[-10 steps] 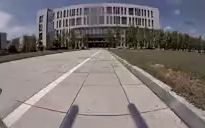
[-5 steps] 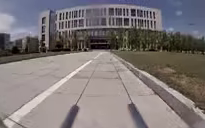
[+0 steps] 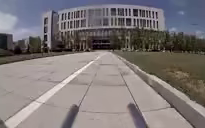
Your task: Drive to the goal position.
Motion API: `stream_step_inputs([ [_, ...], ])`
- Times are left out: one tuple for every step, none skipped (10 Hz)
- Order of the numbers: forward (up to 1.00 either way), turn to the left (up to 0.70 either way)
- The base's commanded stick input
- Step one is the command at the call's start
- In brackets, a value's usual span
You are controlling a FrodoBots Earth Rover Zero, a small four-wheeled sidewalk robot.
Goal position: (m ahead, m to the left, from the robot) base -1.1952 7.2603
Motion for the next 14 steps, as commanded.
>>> stream_step_inputs([
  [0.70,0.00],
  [0.70,0.00],
  [0.70,0.00],
  [0.70,0.00],
  [0.70,0.00],
  [0.70,0.00],
  [0.70,0.00],
  [0.70,0.00],
  [0.70,0.00],
  [0.70,0.00],
  [0.70,0.00],
  [0.70,0.00],
  [0.70,0.00],
  [0.70,0.00],
])
